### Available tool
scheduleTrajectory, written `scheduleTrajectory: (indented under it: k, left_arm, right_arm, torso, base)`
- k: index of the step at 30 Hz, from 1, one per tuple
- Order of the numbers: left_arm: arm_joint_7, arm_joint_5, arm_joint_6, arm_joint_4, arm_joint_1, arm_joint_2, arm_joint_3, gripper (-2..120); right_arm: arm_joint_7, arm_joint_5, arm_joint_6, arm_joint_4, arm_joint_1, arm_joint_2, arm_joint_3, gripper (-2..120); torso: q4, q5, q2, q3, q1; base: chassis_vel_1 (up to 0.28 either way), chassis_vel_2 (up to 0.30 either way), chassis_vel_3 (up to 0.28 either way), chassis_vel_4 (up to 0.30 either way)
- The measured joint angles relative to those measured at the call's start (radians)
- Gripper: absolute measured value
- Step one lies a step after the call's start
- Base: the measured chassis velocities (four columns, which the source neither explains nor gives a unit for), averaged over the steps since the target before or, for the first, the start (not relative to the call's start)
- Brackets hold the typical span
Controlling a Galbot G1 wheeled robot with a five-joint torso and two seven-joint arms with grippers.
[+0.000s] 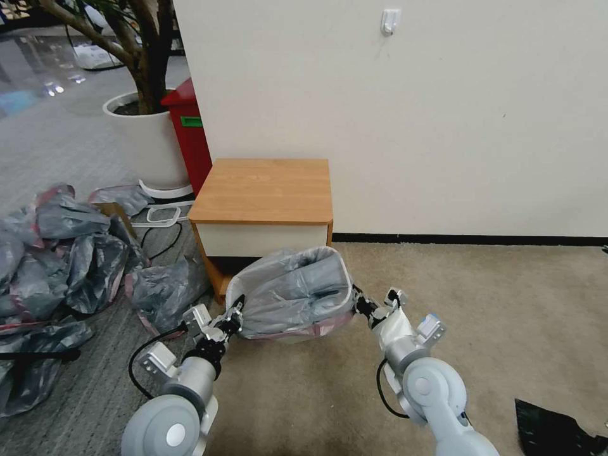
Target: Pick up the garbage bag from the table and place it over the trash can.
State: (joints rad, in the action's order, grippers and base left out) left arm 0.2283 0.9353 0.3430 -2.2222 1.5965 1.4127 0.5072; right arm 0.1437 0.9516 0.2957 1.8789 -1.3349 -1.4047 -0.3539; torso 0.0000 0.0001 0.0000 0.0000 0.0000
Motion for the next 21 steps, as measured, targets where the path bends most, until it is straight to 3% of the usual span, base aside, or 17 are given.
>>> scheduleTrajectory:
  k: [7, 10, 13, 21]
  left_arm:
    - [0.000, 0.002, 0.002, -0.003, -0.002, -0.001, 0.001, 6]
    - [0.002, 0.001, 0.002, 0.001, -0.006, -0.003, 0.003, 6]
    - [0.018, -0.006, 0.004, 0.011, -0.015, -0.012, 0.011, 6]
    - [0.051, -0.018, 0.009, 0.039, -0.032, -0.026, 0.033, 6]
  right_arm:
    - [-0.007, -0.003, 0.001, 0.012, -0.019, 0.003, -0.013, 0]
    - [-0.018, -0.002, 0.002, 0.046, -0.040, 0.009, -0.014, 7]
    - [-0.040, -0.001, 0.002, 0.107, -0.069, 0.022, -0.023, 22]
    - [-0.049, 0.017, 0.004, 0.229, -0.071, 0.049, -0.050, 48]
  torso:
    - [0.0000, 0.0000, 0.000, 0.000, 0.000]
    - [0.0000, -0.0001, 0.000, 0.000, 0.000]
    - [0.0000, -0.0001, 0.000, 0.000, 0.000]
    - [0.0000, 0.0000, 0.000, 0.000, 0.000]
  base:
    - [0.000, 0.000, 0.000, 0.000]
    - [0.000, 0.000, 0.000, 0.000]
    - [0.000, 0.000, 0.000, 0.000]
    - [0.000, 0.000, 0.000, 0.000]
